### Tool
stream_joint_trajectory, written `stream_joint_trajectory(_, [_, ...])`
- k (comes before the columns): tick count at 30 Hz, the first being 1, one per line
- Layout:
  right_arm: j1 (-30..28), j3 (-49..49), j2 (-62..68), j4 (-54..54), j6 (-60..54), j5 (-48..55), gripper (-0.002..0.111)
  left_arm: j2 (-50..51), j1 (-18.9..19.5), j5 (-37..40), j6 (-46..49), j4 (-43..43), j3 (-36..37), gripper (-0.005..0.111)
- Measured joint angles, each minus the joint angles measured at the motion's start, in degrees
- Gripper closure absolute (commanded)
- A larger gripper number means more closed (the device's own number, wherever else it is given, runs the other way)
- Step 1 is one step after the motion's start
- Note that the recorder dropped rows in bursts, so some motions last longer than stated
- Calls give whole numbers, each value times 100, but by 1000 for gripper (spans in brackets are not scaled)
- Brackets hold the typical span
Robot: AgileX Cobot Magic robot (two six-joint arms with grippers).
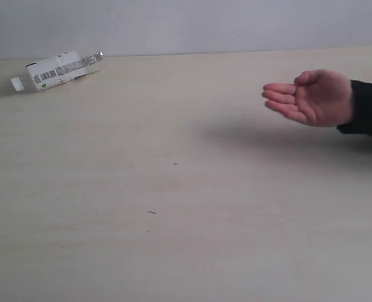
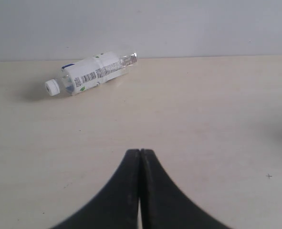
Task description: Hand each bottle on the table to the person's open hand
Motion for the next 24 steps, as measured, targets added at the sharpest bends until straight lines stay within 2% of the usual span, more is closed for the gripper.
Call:
stream_joint_trajectory(5, [0, 0, 0, 0, 0, 0, 108, 0, 0, 126, 0, -104, 0, 107])
stream_joint_trajectory(12, [0, 0, 0, 0, 0, 0, 108, 0, 0, -82, 275, -1280, -245, 107])
stream_joint_trajectory(18, [0, 0, 0, 0, 0, 0, 108, 202, 10, -971, 1059, -1396, -1446, 107])
stream_joint_trajectory(24, [0, 0, 0, 0, 0, 0, 108, 1516, 10, -1064, 1199, -995, -3274, 107])
